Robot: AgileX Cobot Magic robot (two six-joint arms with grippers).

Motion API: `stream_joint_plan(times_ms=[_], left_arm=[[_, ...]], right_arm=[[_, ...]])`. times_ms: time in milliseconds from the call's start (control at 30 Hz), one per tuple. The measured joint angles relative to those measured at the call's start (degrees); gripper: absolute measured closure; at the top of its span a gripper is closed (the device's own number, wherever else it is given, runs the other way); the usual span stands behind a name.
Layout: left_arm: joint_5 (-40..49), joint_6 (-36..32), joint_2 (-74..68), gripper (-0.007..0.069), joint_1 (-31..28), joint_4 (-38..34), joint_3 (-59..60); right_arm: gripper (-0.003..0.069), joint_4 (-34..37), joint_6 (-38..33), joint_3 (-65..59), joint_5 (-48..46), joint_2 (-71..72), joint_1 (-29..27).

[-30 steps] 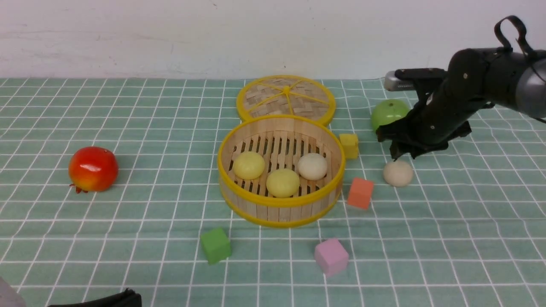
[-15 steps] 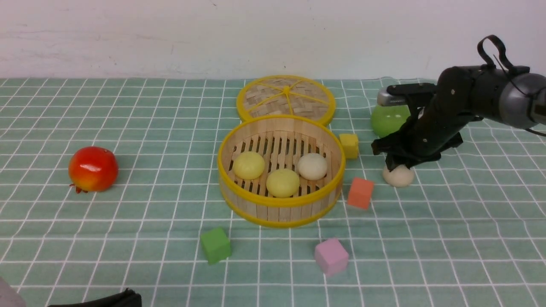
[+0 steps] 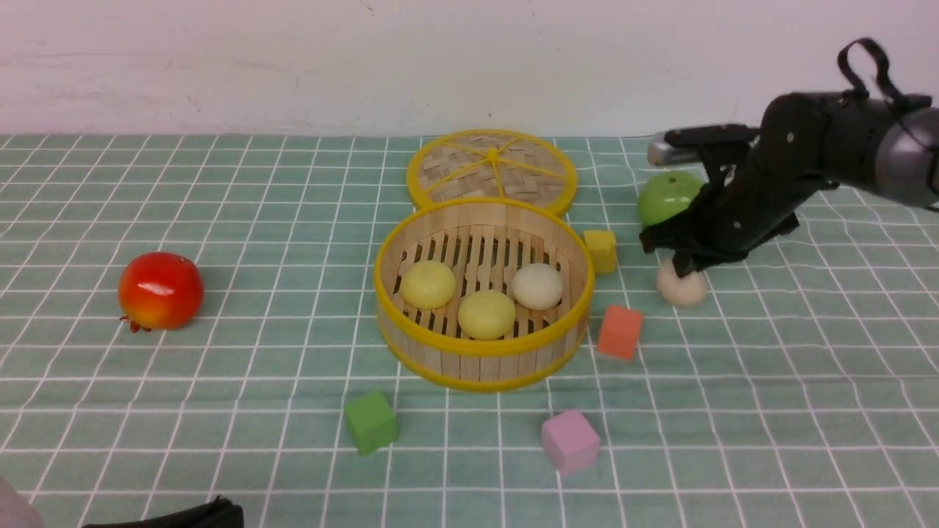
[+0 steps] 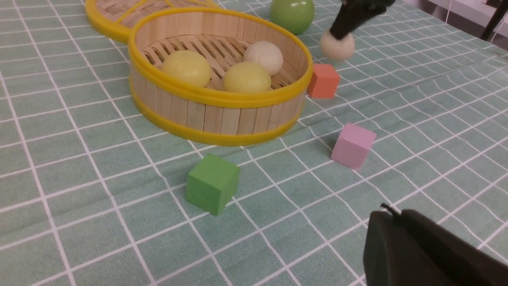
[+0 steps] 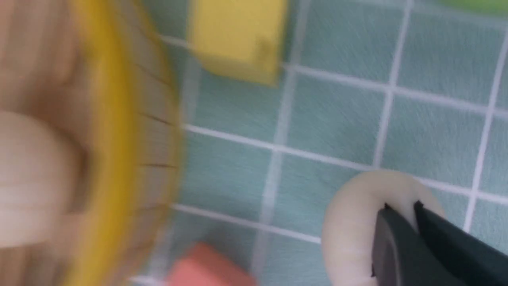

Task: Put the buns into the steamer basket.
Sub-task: Use the right arm to put the steamed stuffed bun into the steamer

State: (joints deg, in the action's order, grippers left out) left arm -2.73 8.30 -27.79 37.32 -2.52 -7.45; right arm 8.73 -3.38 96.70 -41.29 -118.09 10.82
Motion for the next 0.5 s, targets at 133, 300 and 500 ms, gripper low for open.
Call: stream_joint_plan(times_ms=[133, 300, 500], left_arm=[[0.0, 0.0, 0.0, 0.0607, 0.0, 0.0, 0.0], [0.0, 0.0, 0.0, 0.0607, 0.0, 0.0, 0.0], [0.0, 0.0, 0.0, 0.0607, 0.0, 0.0, 0.0]], right_arm=[[0.0651, 6.53, -3.99, 0.45, 5.43, 3.8, 5.23], [0.0651, 11.19, -6.76, 0.63, 13.99, 2.45, 10.29], [0.0613, 11.95, -7.48, 0.63, 25.91, -3.96, 14.5]])
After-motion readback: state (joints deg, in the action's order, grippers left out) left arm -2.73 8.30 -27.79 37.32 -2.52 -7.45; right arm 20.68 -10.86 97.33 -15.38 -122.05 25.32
